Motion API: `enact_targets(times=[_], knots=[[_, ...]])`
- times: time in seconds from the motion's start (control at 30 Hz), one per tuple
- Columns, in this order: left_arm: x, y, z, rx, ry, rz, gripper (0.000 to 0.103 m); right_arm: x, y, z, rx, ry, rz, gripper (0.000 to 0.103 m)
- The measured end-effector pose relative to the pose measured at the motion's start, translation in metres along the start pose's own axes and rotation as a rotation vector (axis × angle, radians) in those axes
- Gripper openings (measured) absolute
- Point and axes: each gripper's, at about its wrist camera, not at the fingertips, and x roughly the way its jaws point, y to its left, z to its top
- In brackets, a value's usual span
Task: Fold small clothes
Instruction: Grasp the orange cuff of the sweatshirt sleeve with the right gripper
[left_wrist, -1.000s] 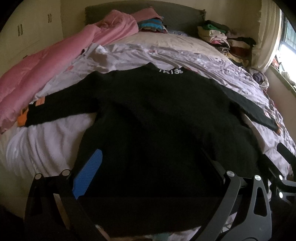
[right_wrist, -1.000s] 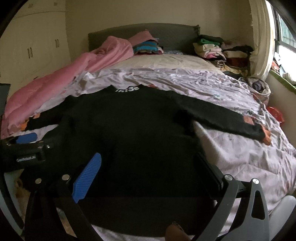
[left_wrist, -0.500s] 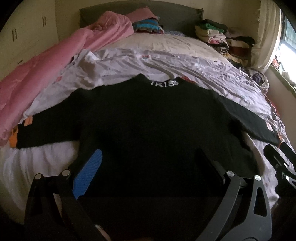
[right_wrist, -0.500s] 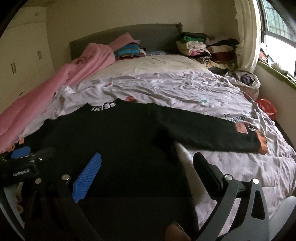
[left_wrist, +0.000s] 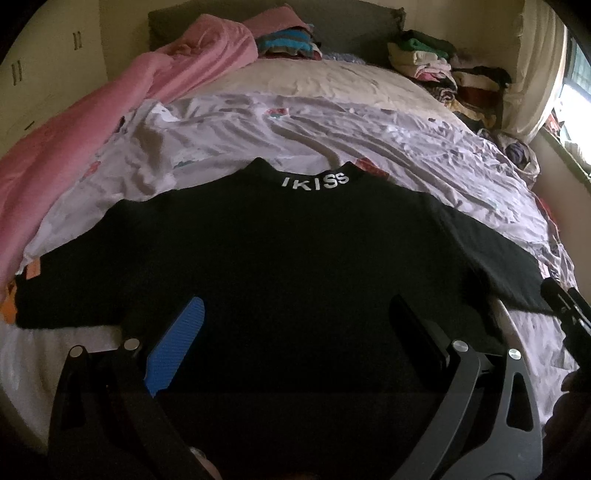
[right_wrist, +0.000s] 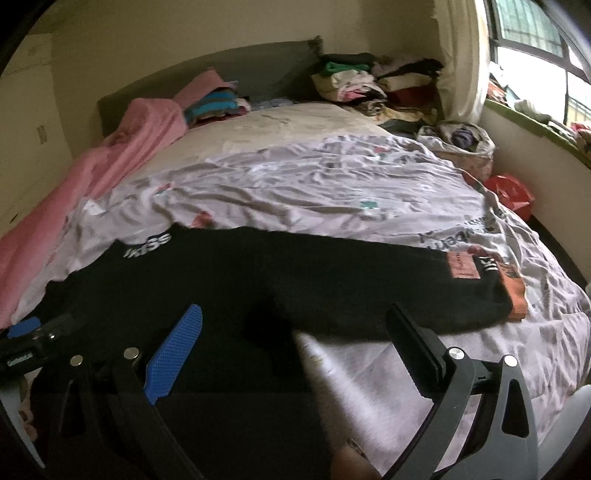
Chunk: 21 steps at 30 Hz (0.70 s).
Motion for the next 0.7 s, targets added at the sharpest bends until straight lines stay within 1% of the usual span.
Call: enact_targets(times=[0.3, 0.47, 0.53, 0.7], knots=[[0.029, -0.014, 0.015, 0.015, 0.029, 0.004, 0.094, 0.033, -0.065, 0.005, 0.149, 0.047, -0.103, 0.099], [0.043, -0.021, 0.018, 0.025, 0.044, 0.008, 0.094, 0.043, -0.103, -0.001, 0.251, 0.071, -0.163, 0.099], [0.049, -0.024, 0.019, 0.028, 0.047, -0.002, 0.094, 0.045, -0.119, -0.004, 0.291, 0.077, -0.185, 0.099], [0.061, -0.026, 0.021, 0.019, 0.053, -0.011, 0.094, 0.053, -0.156, -0.014, 0.395, 0.101, -0.218, 0.099]])
